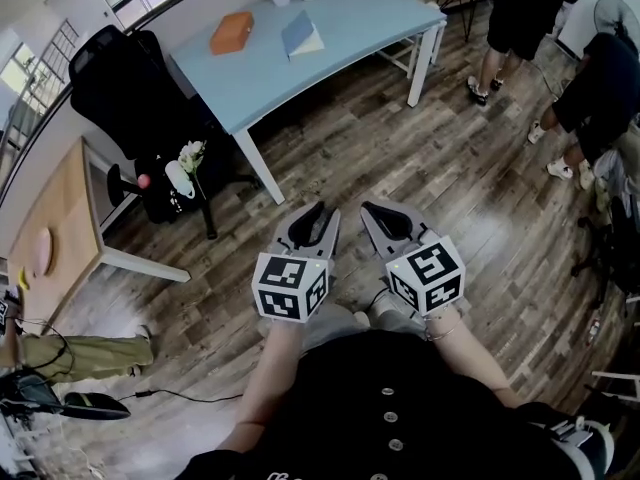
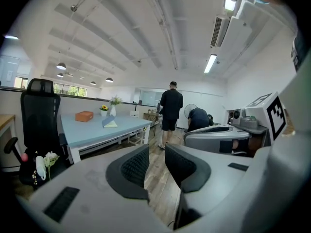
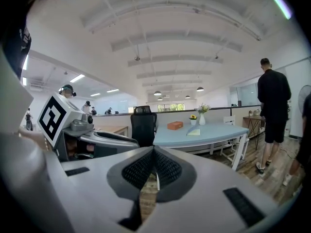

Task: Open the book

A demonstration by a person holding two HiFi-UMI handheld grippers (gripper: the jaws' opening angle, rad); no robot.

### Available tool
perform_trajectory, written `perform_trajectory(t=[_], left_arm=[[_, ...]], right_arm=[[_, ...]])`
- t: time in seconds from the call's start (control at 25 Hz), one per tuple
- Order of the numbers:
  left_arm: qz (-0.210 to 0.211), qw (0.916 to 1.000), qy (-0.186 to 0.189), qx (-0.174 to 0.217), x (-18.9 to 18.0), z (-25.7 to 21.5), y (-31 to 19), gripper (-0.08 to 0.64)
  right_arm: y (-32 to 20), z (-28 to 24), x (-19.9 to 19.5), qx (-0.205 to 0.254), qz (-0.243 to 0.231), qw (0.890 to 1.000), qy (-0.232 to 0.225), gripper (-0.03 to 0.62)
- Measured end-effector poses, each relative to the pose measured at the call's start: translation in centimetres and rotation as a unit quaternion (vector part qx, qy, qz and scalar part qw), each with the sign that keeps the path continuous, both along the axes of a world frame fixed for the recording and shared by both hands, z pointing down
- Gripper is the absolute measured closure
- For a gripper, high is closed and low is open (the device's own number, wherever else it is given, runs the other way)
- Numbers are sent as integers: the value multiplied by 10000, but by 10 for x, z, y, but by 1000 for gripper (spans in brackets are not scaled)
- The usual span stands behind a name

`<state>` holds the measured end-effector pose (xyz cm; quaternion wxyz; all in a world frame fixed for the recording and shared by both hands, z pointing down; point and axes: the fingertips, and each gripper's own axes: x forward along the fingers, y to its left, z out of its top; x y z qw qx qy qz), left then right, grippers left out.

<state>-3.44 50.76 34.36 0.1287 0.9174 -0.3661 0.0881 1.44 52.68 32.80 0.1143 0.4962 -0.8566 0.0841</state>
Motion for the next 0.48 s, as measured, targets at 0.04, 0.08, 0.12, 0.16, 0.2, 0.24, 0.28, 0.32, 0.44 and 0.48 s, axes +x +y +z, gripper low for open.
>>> perform_trajectory(t=[0.04,0.08,0.12,0.16,0.2,0.24,0.28,0.32,0.44,0.48], left_arm=[[-17,10000,-3,-31,1,3,2,468],[-43,10000,0,-75,2,6,3,448],[-79,9999,-1,-128,3,9,5,436],[-118,9998,-9,-176,3,11,7,421],[-151,9997,-24,-203,4,13,8,410],[-171,9996,-39,-209,5,13,9,399],[-177,9996,-51,-200,6,13,9,390],[-172,9997,-57,-184,7,13,8,379],[-139,9998,-45,-132,6,10,4,379],[-138,9998,-38,-115,6,9,1,379]], right_arm=[[2,2,3,-13,11,10000,-25,591],[4,4,4,-37,13,10000,-50,591],[6,8,6,-76,2,9999,-74,591],[8,11,6,-119,-20,9999,-90,591],[9,14,7,-155,-46,9998,-91,591],[9,16,7,-178,-71,9998,-76,591],[9,17,8,-189,-94,9998,-55,591],[7,17,7,-193,-114,9997,-38,591],[2,17,4,-180,-159,9997,-18,591],[0,17,4,-178,-168,9997,-16,591]])
